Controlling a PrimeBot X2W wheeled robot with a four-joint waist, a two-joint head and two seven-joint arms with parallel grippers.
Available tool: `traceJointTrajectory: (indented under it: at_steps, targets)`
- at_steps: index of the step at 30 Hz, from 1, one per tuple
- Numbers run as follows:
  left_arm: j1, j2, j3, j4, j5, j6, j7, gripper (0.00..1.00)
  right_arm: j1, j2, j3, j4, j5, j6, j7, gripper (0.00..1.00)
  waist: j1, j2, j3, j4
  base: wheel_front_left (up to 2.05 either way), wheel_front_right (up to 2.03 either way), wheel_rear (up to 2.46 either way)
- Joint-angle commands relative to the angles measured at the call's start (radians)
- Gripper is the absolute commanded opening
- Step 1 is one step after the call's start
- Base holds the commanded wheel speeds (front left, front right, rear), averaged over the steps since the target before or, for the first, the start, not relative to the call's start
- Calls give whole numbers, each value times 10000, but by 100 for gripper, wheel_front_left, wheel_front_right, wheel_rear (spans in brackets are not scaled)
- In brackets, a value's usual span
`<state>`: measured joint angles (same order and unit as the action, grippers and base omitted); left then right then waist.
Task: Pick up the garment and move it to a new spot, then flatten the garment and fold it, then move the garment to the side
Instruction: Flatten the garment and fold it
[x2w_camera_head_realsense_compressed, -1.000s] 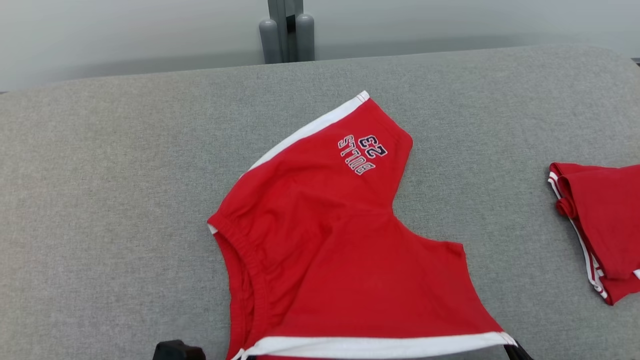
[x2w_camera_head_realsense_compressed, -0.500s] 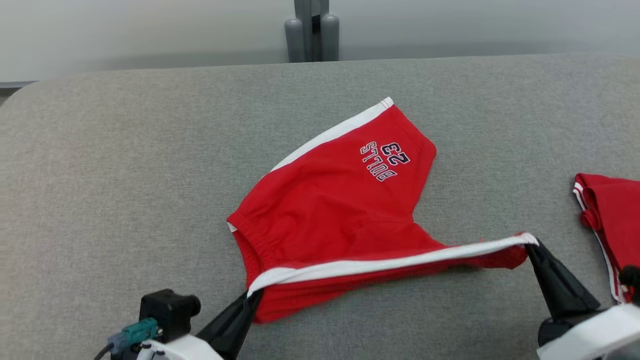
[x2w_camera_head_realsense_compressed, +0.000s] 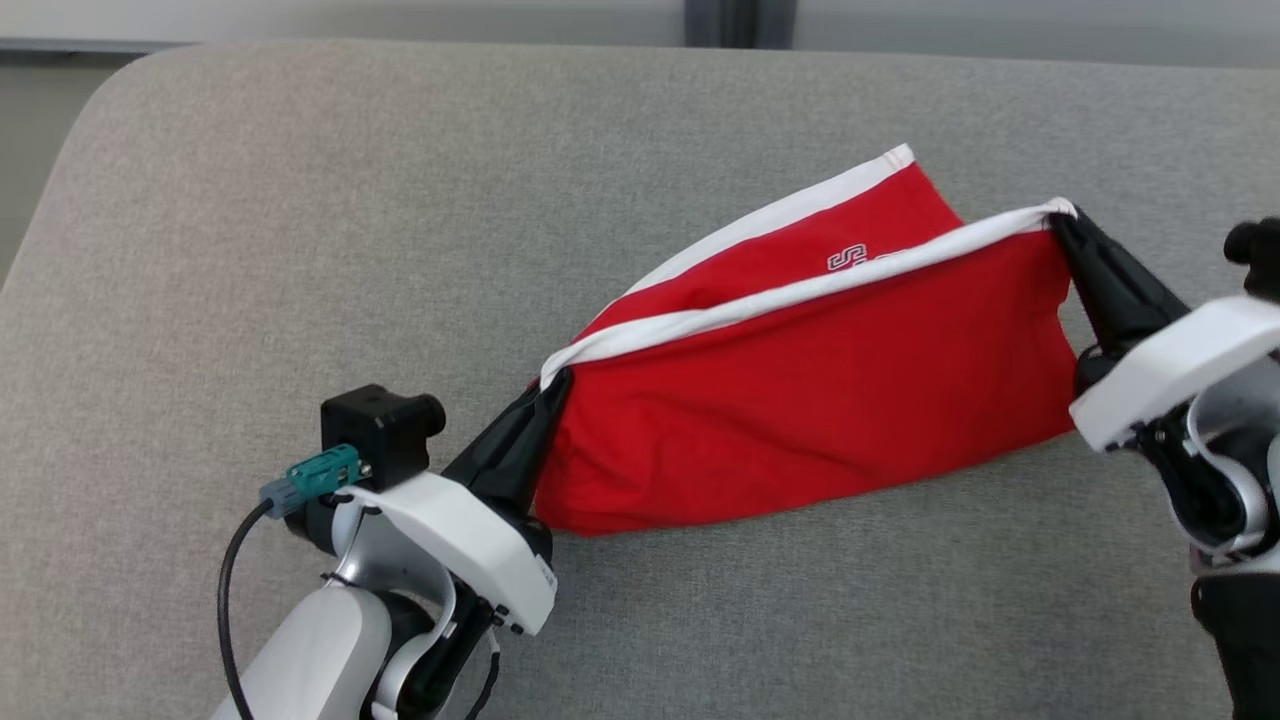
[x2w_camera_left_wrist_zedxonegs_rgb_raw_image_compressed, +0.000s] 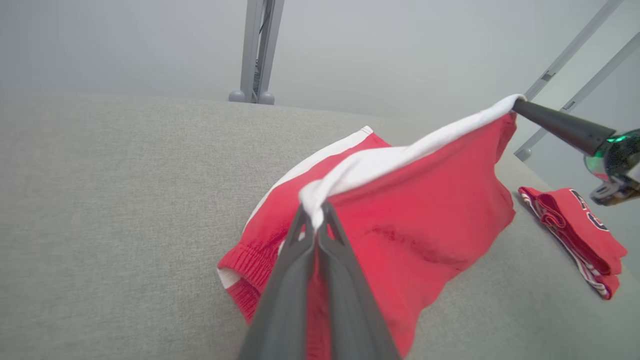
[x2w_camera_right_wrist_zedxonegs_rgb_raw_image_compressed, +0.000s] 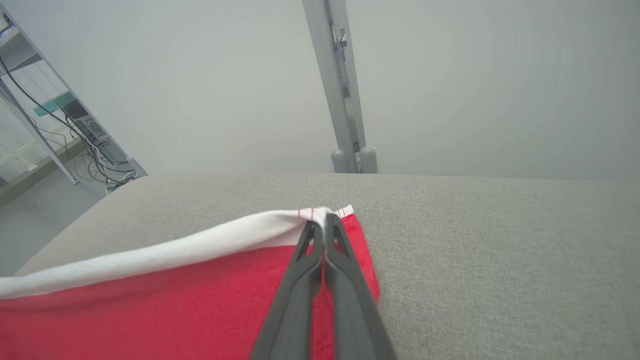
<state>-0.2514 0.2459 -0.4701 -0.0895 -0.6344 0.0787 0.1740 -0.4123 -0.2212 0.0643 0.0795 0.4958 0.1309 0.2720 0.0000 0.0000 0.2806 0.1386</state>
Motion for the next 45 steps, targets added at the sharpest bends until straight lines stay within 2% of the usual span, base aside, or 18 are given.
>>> traceJointTrajectory:
  at_steps: [1, 8, 18, 24, 25, 26, 27, 28, 29, 30, 37, 45]
  targets:
    - [-373, -107, -16, 238, -29, -112, -101, 0, -548, -271, 147, 446, -55, -4, -149, 0, 0, 0, 486, 387, 0, 0, 0]
    - [-1689, -1074, -278, 1744, -203, -628, -630, 0, -2960, -1083, 1043, 3415, 132, -4, -739, 0, 0, 0, 1369, 1274, 0, 0, 0]
    - [-2812, -1696, -550, 3409, -562, -1008, -1002, 0, -4651, -1399, 2140, 5823, 404, -4, -1459, 0, 0, 0, 1885, 1666, 0, 0, 0]
    - [-3192, -1825, -797, 4123, -758, -1146, -1233, 0, -5259, -1373, 2807, 6791, 729, -4, -1911, 0, 0, 0, 1966, 1632, 0, 0, 0]
    - [-3219, -1833, -817, 4212, -783, -1142, -1270, 0, -5306, -1342, 2910, 6884, 829, -4, -1981, 3, 0, 0, 1951, 1600, 0, 0, 0]
    - [-3246, -1845, -835, 4288, -796, -1152, -1320, 0, -5337, -1315, 3040, 6944, 936, -4, -2025, 36, 0, 0, 1931, 1564, 0, 0, 0]
    - [-3268, -1850, -843, 4370, -799, -1155, -1350, 20, -5343, -1287, 3150, 6980, 1055, -4, -2110, 79, 0, 0, 1889, 1520, 0, 0, 0]
    - [-3273, -1846, -841, 4443, -802, -1133, -1361, 48, -5320, -1285, 3253, 7017, 1161, -4, -2161, 100, 0, 0, 1834, 1476, 0, 0, 0]
    - [-3256, -1831, -798, 4490, -804, -1075, -1422, 94, -5288, -1295, 3371, 7017, 1233, -4, -2253, 100, 0, 0, 1777, 1420, 0, 0, 0]
    - [-3227, -1797, -758, 4525, -788, -1035, -1465, 100, -5244, -1297, 3464, 6979, 1351, -4, -2390, 100, 0, 0, 1714, 1362, 0, 0, 0]
    - [-2664, -1366, -328, 4161, -712, -564, -1950, 100, -4590, -1369, 3863, 6600, 1516, -4, -3647, 100, 0, 0, 1137, 795, 0, 0, 0]
    - [-2042, -838, 584, 3462, -685, 37, -3115, 100, -3315, -918, 3205, 5993, 938, -4, -5074, 100, 0, 0, 548, -2, 0, 0, 0]
